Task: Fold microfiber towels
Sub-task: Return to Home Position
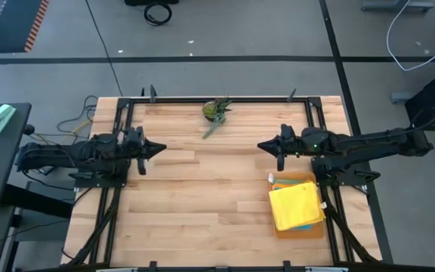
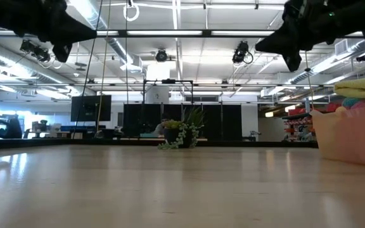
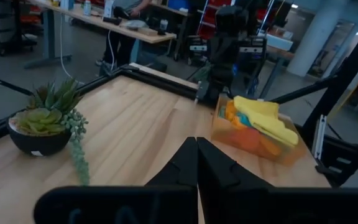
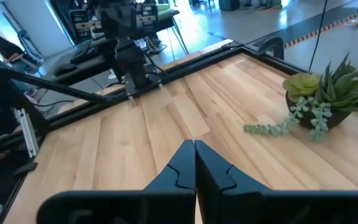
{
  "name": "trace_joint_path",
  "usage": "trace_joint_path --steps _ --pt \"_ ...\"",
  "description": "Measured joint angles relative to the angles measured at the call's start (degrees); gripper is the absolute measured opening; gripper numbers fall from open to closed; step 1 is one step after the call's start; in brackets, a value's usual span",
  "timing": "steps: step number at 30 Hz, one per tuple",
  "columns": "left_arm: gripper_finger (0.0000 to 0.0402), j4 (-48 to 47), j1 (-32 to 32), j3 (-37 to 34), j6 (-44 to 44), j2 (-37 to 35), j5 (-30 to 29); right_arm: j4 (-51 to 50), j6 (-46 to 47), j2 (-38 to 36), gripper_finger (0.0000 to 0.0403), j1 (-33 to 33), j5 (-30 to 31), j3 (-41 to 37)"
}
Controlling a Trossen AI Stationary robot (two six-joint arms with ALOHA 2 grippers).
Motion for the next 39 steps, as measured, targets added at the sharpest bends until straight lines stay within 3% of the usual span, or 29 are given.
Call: trace_joint_path --steps 4,11,15,22,31,39 --pt "0.0006 0.7 0.0 -3.5 -0.3 -4.2 0.0 2.5 -0.2 -2.8 0.0002 2.2 3.6 -4.0" --pt "0.0007 6.4 -1.8 -11.2 -1.8 -10.2 0.1 20.2 1.5 -4.2 0.0002 4.1 5.3 -14.8" --pt "0.0004 10.4 -2.7 -15.1 -3.3 -11.4 0.3 25.1 3.0 -4.2 0.0002 4.2 5.4 -19.0" --pt "0.0005 10.7 -3.9 -18.3 -5.8 -11.2 0.6 25.5 3.6 -4.2 0.0002 4.2 5.3 -22.6" --pt "0.0004 10.0 -6.0 -18.3 -5.9 -11.3 0.6 24.5 -2.6 -5.8 0.0002 5.9 3.7 -23.2" --pt "0.0004 10.5 -7.5 -18.3 -6.6 -11.3 -1.3 6.8 -6.0 -21.8 0.0002 6.2 5.1 -23.2"
